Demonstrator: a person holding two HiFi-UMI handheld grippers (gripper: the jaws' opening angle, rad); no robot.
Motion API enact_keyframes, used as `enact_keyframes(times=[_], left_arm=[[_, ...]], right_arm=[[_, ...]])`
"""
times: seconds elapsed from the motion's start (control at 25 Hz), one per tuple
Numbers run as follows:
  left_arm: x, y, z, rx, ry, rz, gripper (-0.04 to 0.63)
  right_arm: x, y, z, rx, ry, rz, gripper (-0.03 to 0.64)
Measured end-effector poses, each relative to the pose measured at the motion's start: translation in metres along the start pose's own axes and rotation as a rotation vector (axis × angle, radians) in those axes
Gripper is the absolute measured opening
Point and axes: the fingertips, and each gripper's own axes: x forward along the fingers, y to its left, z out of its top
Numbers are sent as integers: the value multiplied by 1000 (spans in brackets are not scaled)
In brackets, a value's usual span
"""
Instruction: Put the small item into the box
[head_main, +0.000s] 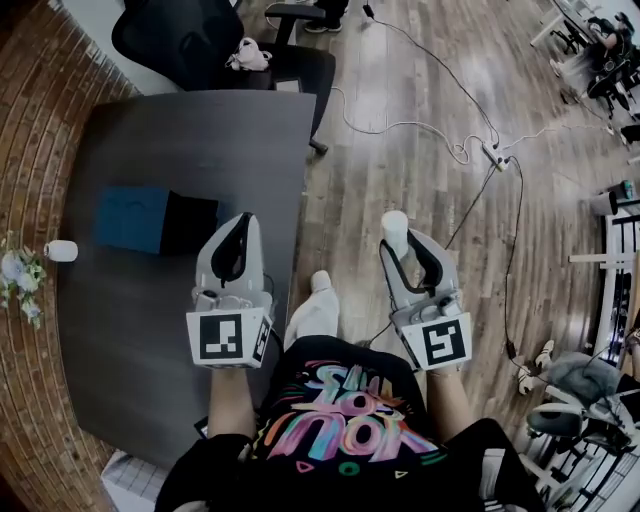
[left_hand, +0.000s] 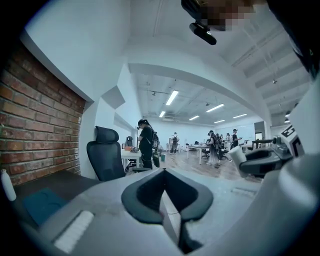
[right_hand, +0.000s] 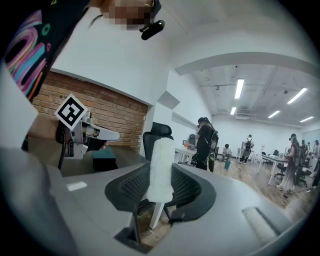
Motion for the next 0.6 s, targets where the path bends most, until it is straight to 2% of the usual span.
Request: enact_keyframes(times=[0.28, 0.6], left_arm=[[27, 31, 4, -19, -7, 71, 2], [13, 58, 4, -21, -12, 172, 2]], right_arm=[[47, -17, 8, -10, 5, 50, 132], [70, -13, 6, -10, 4, 112, 132]])
